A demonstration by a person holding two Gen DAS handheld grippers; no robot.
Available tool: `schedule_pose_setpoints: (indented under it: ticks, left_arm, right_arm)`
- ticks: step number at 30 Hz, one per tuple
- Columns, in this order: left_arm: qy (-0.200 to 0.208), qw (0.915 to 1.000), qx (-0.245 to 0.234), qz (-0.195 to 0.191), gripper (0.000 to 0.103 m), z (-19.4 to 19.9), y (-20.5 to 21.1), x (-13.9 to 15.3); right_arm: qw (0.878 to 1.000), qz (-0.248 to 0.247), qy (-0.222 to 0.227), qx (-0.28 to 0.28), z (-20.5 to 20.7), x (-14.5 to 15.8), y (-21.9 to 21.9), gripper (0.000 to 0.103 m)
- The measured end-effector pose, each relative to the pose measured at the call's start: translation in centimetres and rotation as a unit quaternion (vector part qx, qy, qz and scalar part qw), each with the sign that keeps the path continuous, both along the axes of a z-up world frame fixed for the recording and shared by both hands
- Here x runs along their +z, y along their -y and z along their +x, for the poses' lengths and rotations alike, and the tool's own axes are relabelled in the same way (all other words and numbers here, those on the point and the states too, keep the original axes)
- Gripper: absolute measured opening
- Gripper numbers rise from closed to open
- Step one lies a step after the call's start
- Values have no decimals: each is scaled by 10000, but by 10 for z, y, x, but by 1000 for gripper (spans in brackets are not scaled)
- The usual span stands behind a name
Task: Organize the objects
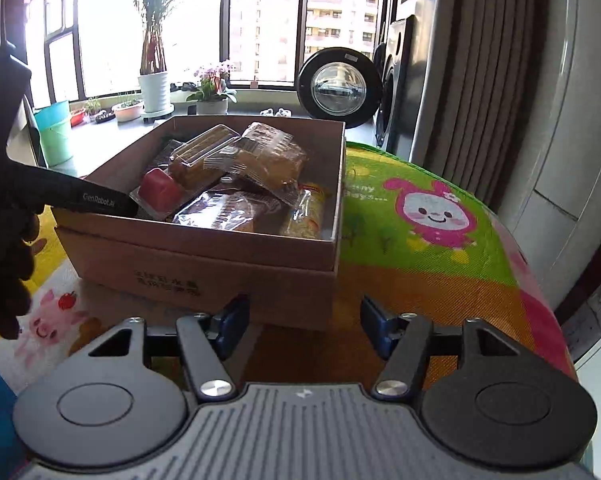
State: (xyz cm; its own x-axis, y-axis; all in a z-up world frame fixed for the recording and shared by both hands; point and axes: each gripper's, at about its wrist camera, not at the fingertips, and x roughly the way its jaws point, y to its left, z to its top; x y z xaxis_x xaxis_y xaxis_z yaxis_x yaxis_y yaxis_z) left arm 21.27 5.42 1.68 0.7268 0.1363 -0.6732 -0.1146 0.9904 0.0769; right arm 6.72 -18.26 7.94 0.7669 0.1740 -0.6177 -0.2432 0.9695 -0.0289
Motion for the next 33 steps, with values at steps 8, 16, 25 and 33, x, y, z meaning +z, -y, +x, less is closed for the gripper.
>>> schedule_pose_setpoints:
  ticks: [8,16,25,33]
  left_arm:
    - [607,9980,126,-79,50,-27,0,15]
    - [1569,9875,158,-23,48,-142,10,47]
    - [732,9961,-410,-290,48,-214,30,-3]
    - [713,9959,-538,-172,46,-219,39,-16]
  right_arm:
    - [9989,15,213,-409,-20,8,15,92]
    - [9990,214,228,-305,-90,19,13,103]
    - [9981,-302,-231,-495,-109,-14,-16,103]
    - [9966,178,-177,-778,-116,-24,-6,103]
